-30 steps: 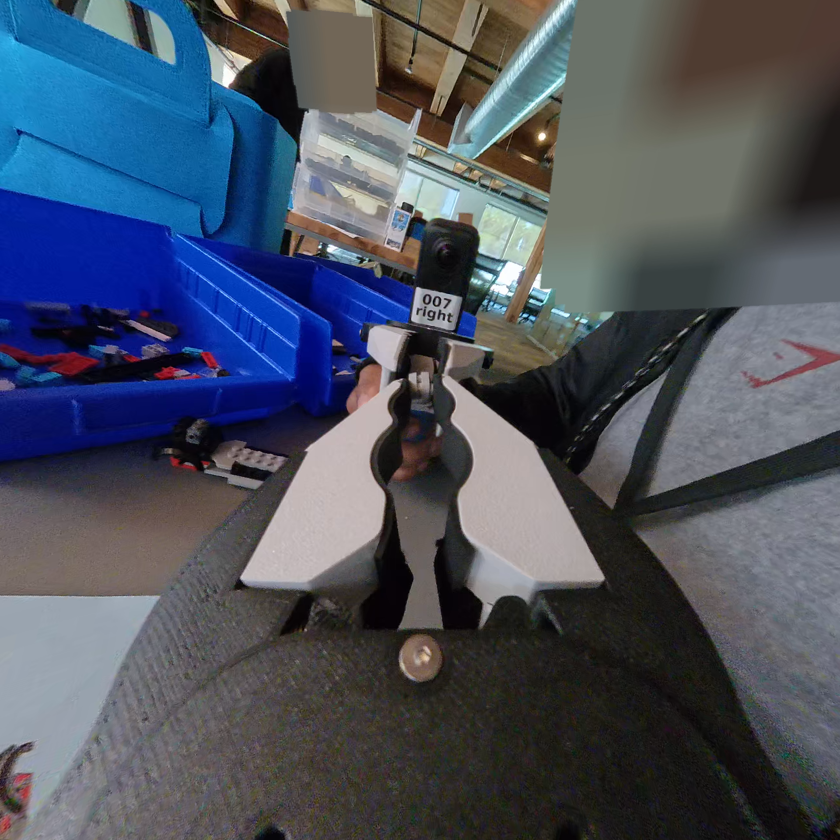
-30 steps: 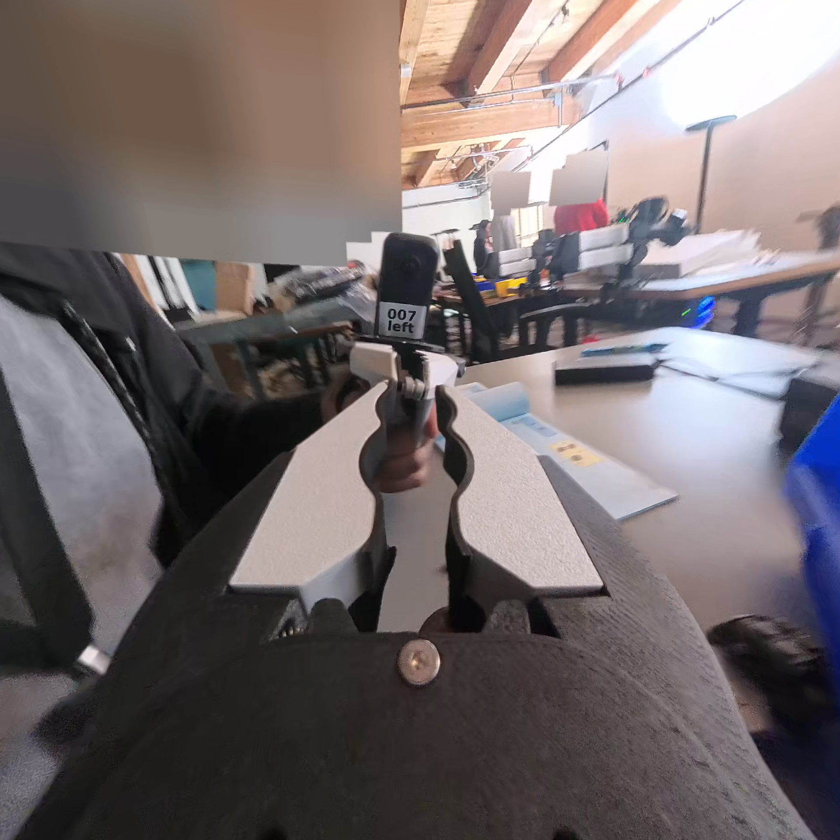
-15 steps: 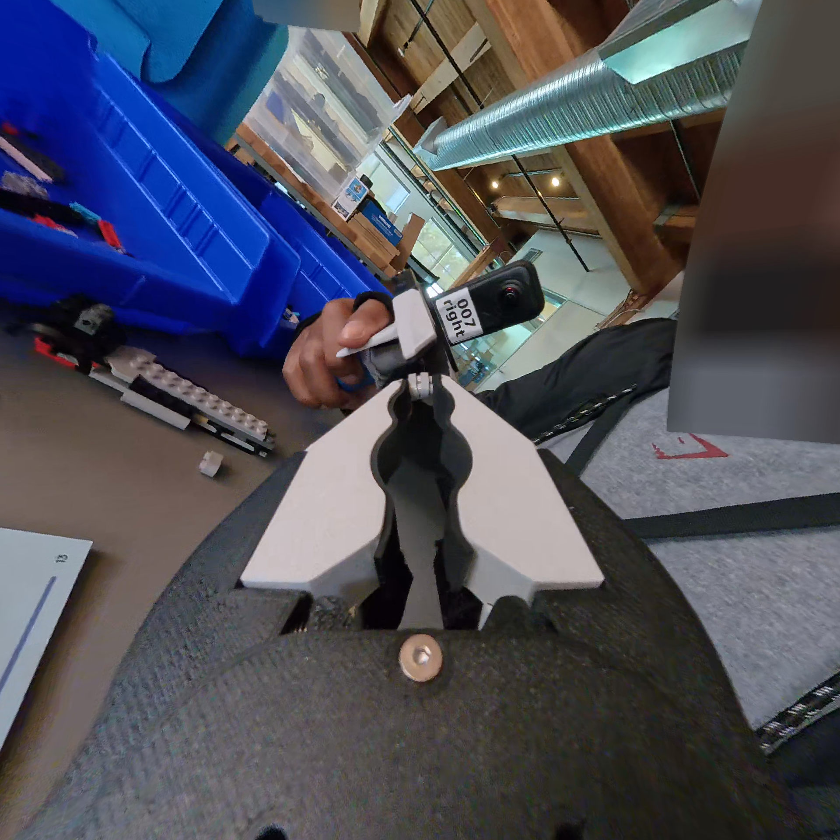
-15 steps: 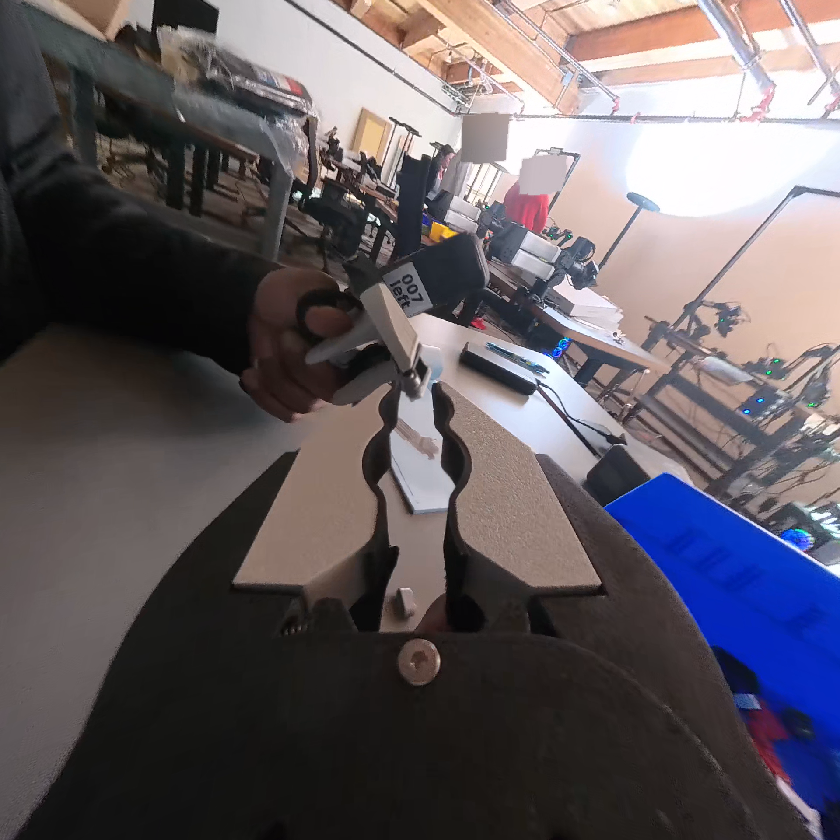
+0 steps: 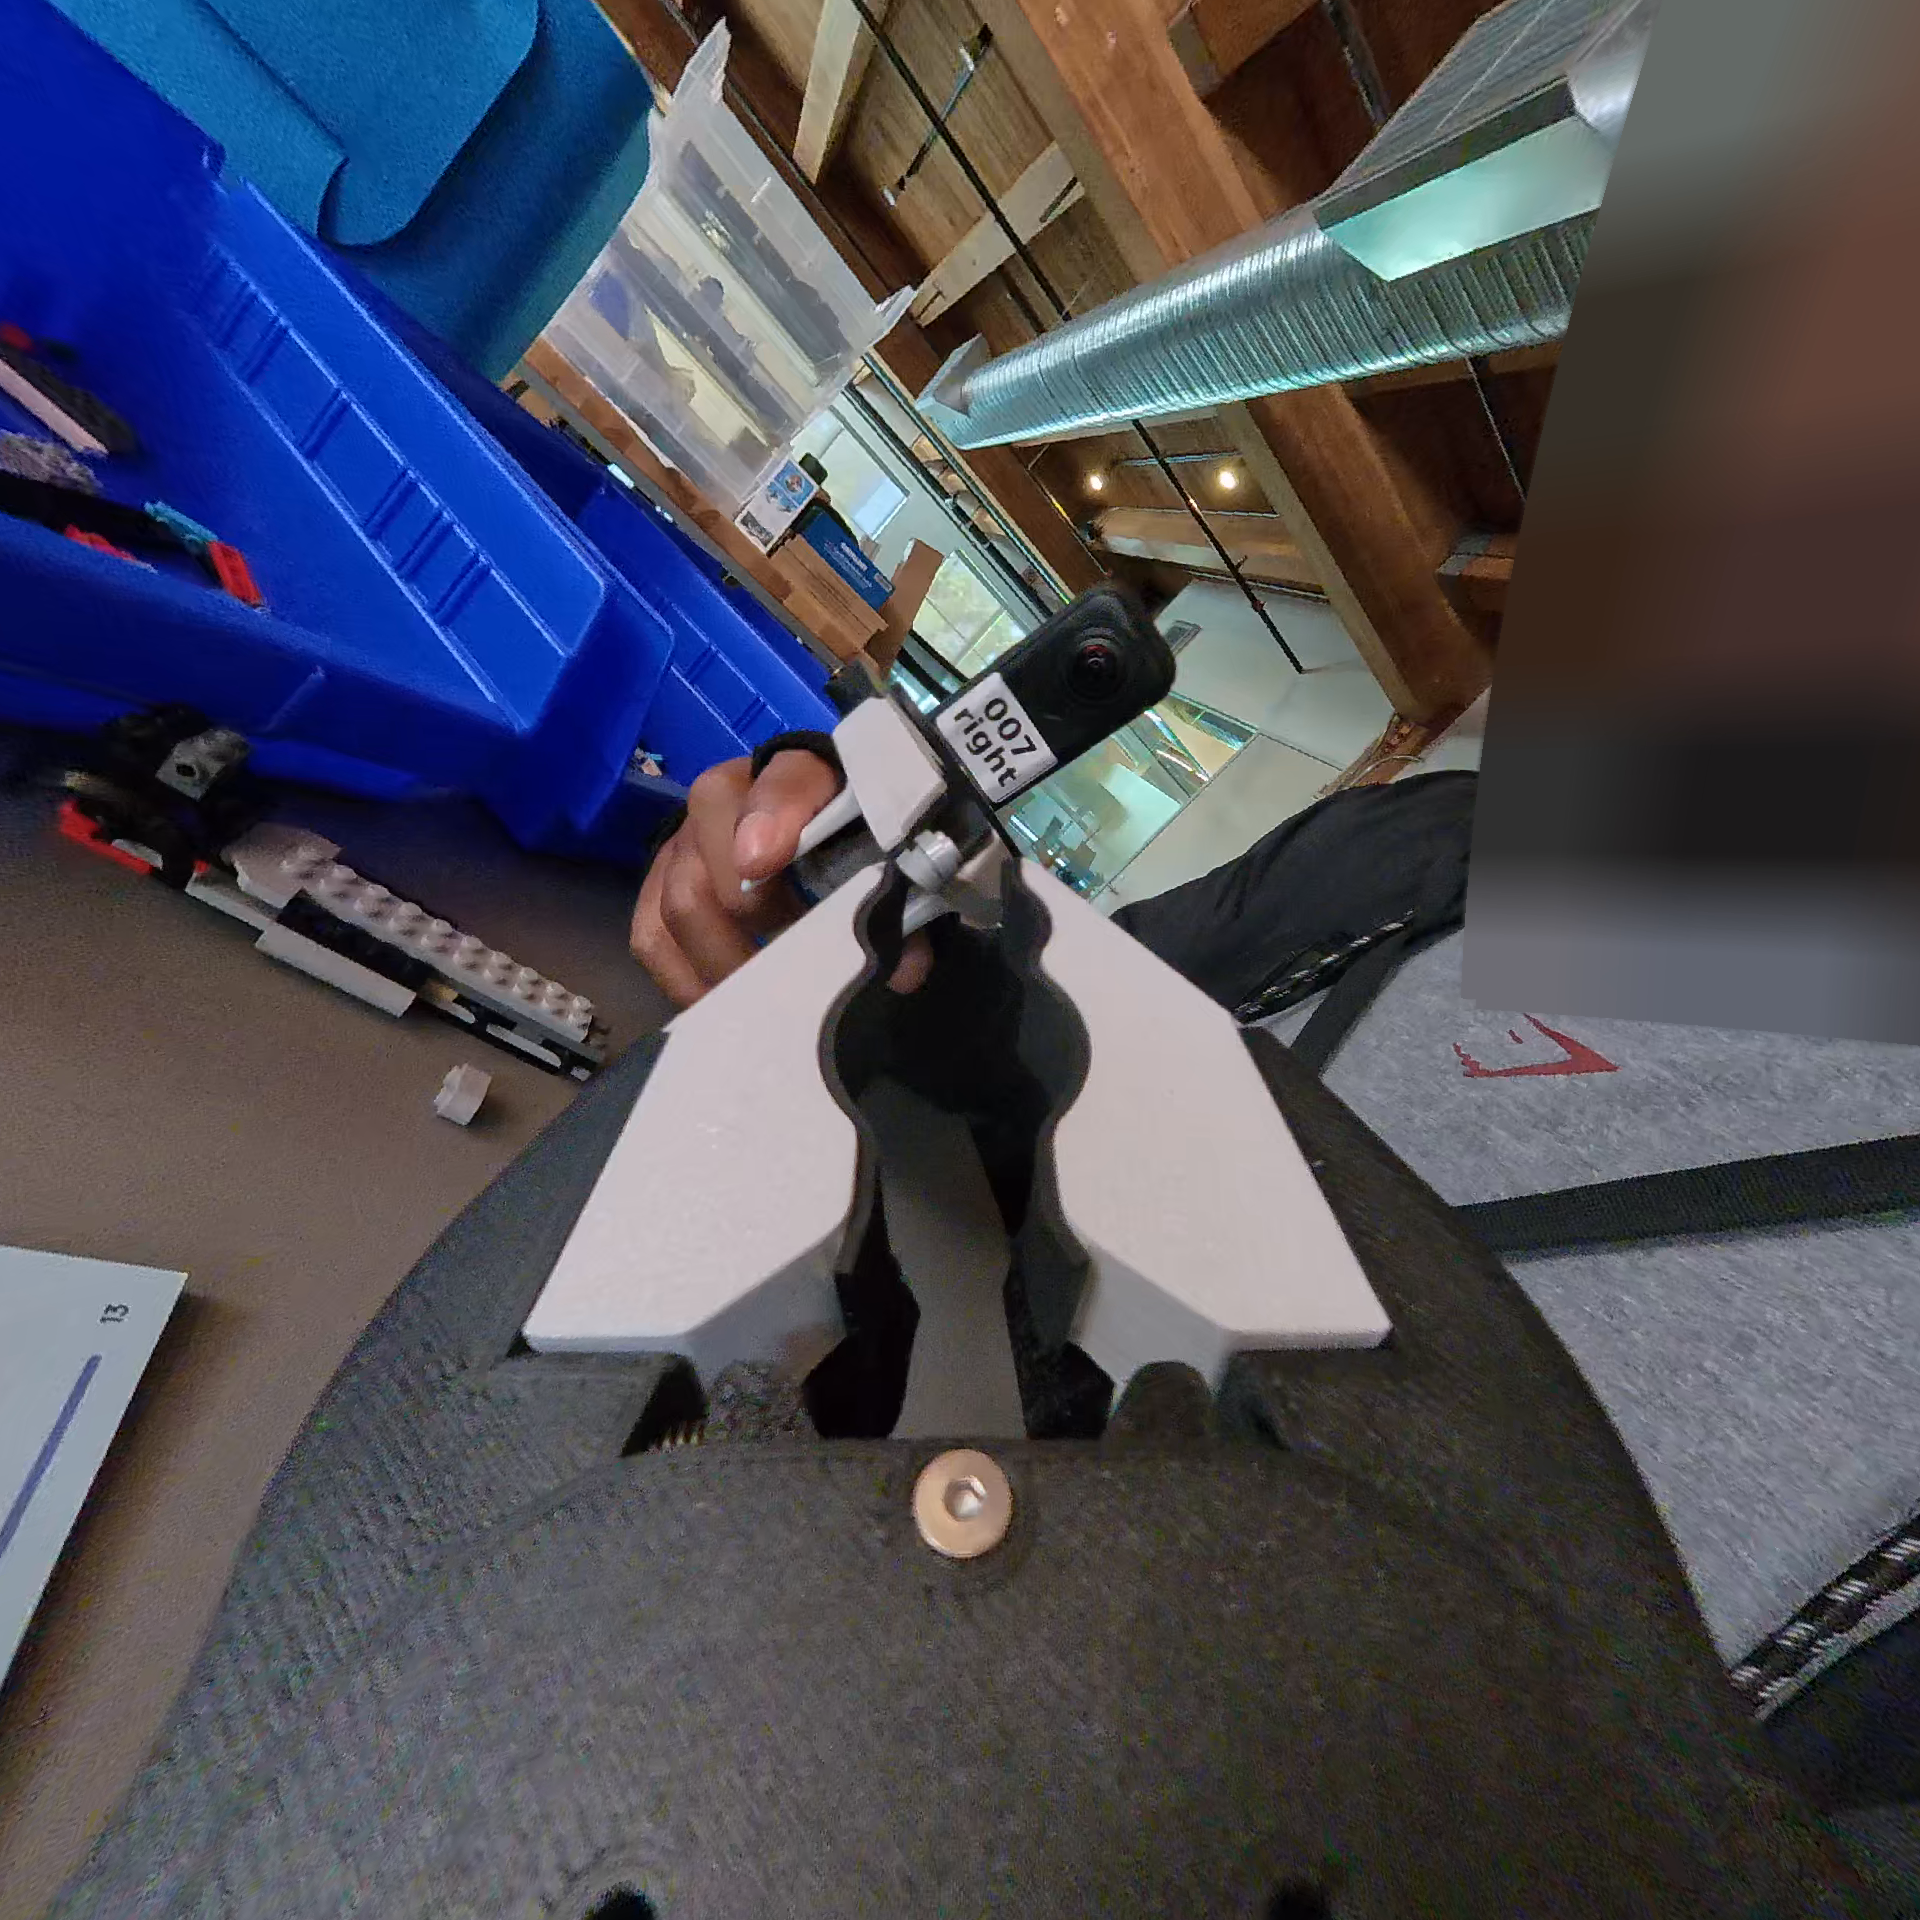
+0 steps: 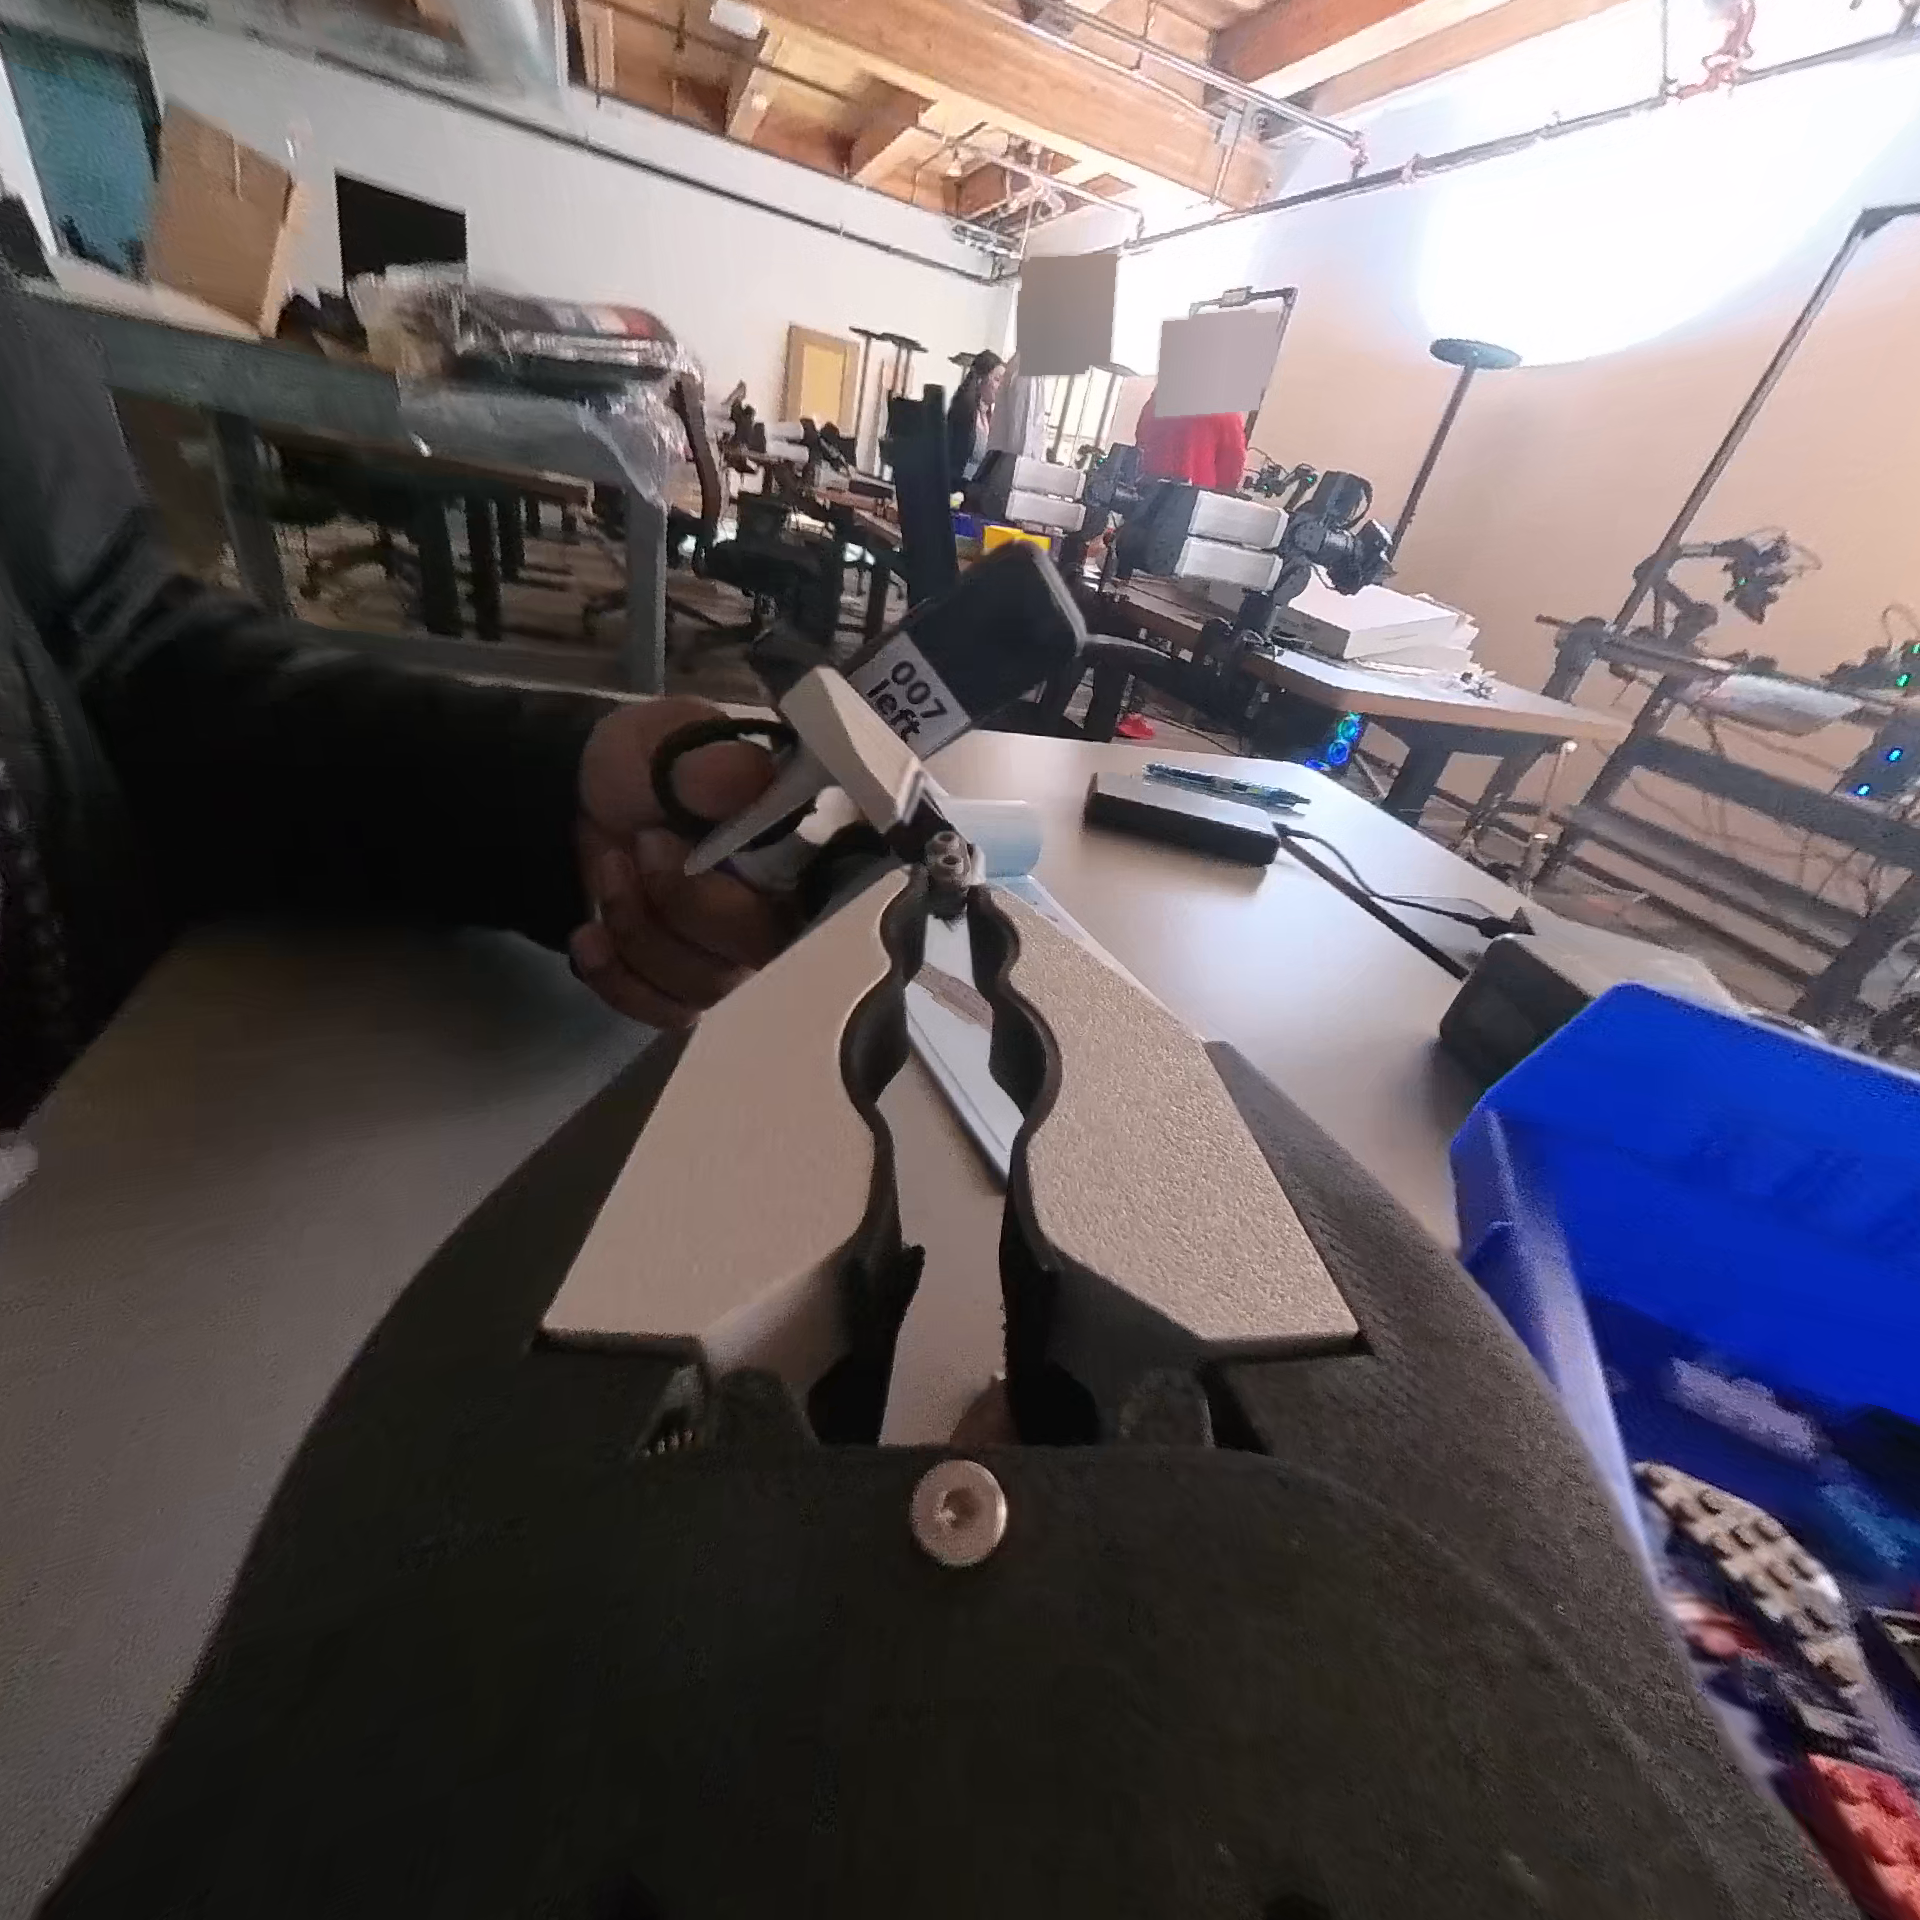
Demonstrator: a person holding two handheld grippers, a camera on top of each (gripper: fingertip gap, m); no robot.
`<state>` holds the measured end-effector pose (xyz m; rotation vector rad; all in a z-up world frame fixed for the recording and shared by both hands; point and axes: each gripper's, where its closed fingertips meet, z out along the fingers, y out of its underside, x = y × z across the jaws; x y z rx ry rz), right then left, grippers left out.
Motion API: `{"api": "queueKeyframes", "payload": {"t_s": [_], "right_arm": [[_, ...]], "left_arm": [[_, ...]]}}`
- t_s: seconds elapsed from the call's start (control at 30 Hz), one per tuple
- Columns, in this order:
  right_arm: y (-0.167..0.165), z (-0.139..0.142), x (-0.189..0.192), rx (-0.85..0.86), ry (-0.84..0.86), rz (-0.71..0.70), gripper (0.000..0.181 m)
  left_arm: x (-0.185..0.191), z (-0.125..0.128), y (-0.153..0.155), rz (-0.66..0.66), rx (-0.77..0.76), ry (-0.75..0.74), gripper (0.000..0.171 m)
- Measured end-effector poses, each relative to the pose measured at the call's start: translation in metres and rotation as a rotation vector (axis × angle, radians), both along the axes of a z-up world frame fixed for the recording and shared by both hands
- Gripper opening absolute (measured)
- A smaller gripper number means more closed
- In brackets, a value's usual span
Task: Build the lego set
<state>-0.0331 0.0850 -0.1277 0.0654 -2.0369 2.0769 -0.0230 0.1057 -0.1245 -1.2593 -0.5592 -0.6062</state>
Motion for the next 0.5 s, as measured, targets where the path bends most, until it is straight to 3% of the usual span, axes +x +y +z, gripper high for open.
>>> {"api": "queueKeyframes", "payload": {"t_s": [0.3,0.5], "right_arm": [[0.0,0.008,-0.02,-0.189,-0.461,-0.003,0.008],[0.005,0.012,-0.022,-0.298,-0.65,0.047,0.009]], "left_arm": [[-0.019,0.007,-0.008,0.197,-0.009,0.124,0.018],[-0.025,0.009,-0.008,0.288,-0.023,0.175,0.013]]}}
